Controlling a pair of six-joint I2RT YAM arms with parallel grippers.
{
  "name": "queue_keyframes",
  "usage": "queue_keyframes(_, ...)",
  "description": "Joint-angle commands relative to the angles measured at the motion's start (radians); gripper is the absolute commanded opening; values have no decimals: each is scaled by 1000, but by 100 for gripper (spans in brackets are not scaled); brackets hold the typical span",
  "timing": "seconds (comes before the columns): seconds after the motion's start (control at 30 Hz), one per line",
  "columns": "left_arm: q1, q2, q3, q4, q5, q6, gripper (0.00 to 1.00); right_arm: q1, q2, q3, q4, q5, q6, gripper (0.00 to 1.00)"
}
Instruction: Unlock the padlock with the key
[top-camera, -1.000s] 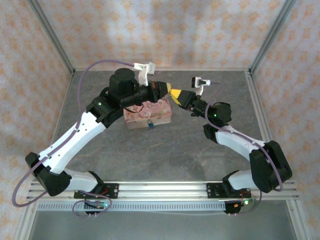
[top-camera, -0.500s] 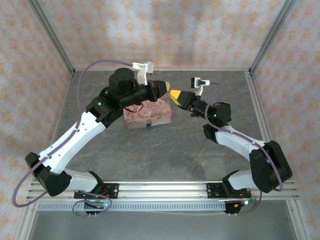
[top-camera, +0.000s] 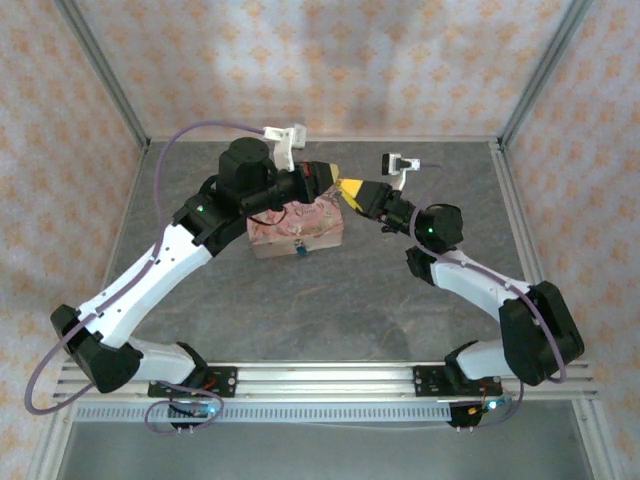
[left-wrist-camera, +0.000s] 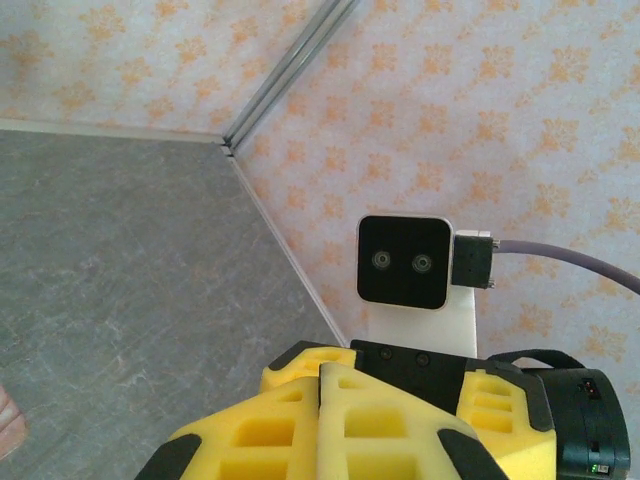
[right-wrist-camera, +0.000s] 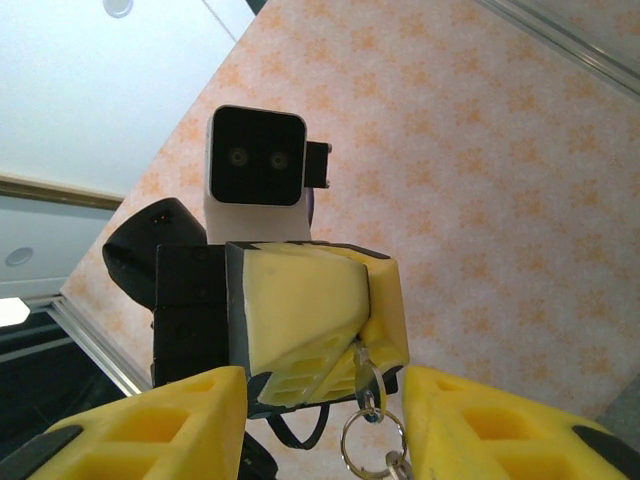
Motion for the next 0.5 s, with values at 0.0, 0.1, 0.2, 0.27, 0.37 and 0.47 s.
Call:
queue_keyframes(0.0,9,-30,-8,36,-13,-6,0,9,-12,32,32,-20,-30,43)
queue_keyframes(0.1,9,-32,-6,39,-12,-8,0,10,-13,37,18,-25,-37,40)
queue_keyframes(0.2,9,-31,-6,40,-11,-13,0,15,-15,41,4,-28,-44,40)
queue_keyframes(0.27,9,-31,-10,45,-13,-16,0,21,-20,43,-15,-33,-58,38)
queue_keyframes(0.37,9,-32,-14,50,-16,-18,0,23,-24,39,-18,-29,-62,34)
queue_keyframes(0.47,9,-33,-14,51,-16,-21,0,23,-27,39,-26,-25,-67,28)
